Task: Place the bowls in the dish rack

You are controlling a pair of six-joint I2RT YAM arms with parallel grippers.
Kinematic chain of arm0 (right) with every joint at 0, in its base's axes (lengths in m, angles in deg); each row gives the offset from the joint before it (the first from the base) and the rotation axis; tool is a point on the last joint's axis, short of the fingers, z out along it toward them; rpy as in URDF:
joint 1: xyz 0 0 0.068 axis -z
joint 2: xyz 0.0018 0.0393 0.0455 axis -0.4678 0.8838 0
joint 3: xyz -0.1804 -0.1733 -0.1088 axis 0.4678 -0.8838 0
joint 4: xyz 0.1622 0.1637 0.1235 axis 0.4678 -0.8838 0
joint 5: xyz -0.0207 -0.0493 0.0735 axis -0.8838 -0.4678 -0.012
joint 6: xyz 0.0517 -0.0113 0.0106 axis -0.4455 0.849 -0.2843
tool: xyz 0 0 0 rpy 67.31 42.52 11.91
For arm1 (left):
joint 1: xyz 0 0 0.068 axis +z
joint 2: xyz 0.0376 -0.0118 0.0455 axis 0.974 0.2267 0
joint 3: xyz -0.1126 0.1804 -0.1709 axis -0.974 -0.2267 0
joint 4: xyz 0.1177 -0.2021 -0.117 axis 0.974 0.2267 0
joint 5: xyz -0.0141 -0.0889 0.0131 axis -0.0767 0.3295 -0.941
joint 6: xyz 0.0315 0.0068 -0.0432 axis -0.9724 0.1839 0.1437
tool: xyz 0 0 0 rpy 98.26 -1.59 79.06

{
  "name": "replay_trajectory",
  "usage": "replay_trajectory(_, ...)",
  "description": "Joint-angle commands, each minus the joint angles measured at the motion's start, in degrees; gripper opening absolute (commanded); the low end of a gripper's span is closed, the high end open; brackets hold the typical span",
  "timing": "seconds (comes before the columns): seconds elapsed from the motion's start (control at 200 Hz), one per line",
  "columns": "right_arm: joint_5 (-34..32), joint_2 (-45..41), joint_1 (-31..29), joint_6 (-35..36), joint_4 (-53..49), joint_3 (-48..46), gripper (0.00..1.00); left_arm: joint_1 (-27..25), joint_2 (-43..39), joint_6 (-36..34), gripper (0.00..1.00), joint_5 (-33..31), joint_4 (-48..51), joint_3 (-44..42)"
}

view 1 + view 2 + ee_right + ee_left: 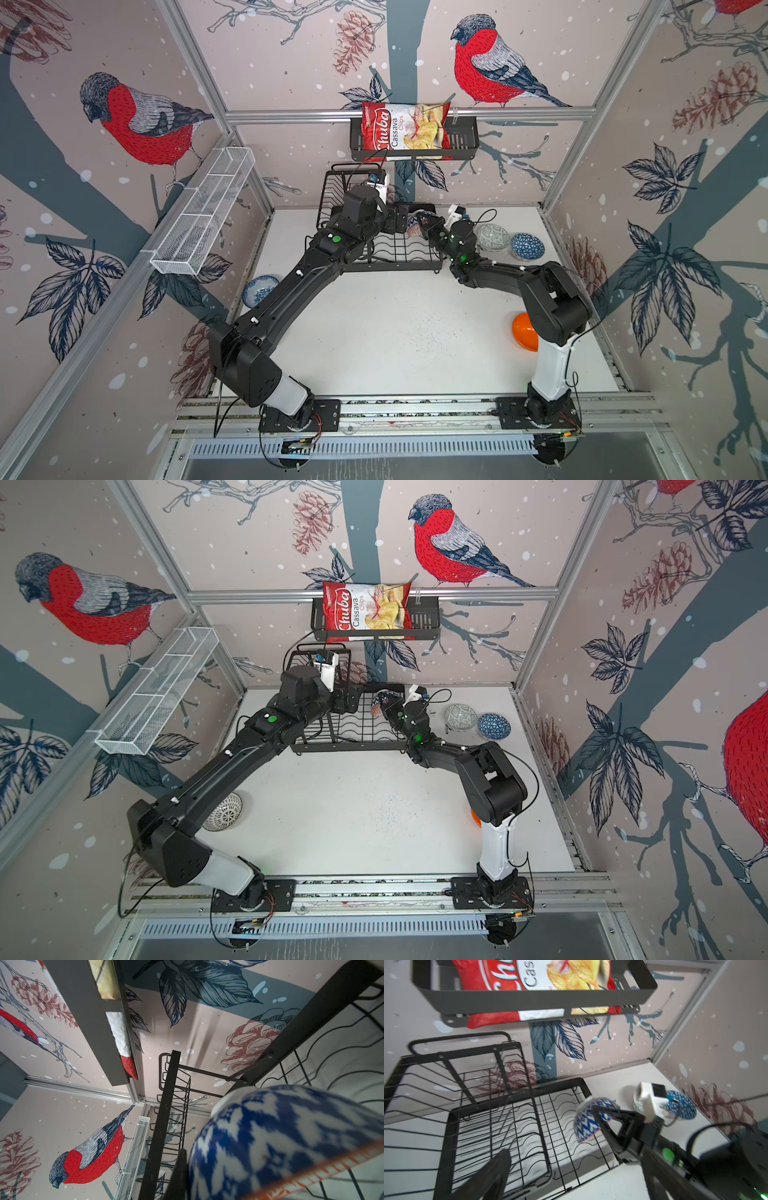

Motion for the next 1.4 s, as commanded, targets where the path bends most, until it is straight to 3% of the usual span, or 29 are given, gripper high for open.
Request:
replay_trajectory(0.0, 1.07, 3.95, -0.66, -1.03, 5.02, 4.38, 0.00, 2.37, -1.05, -1.73, 0.98, 0.97, 0.77, -1.06)
replay_trajectory(0.395, 1.64, 17.43, -1.82, -2.22, 5.68, 16.94, 0.00, 6.59, -5.33, 0.50, 0.98, 7.42, -8.08, -10.84)
replay_trajectory(0.635, 1.51, 25.02, -2.13, -3.14, 3.11, 27.43, 0.00, 9.50, -5.17, 3.94, 0.98, 10.02, -9.43, -12.13)
replay_trajectory(0.795, 0.94, 29.80, -2.33, -3.82, 1.56, 34.07, 0.00, 12.96, -4.61, 7.51, 0.97, 15.67, -11.52, -13.35)
replay_trajectory(1.396, -0.63, 44.85, -3.11, -5.86, -4.88, 56.16, 0.00, 13.86, -4.99, 8.67, 0.98, 18.57, -12.14, -13.83)
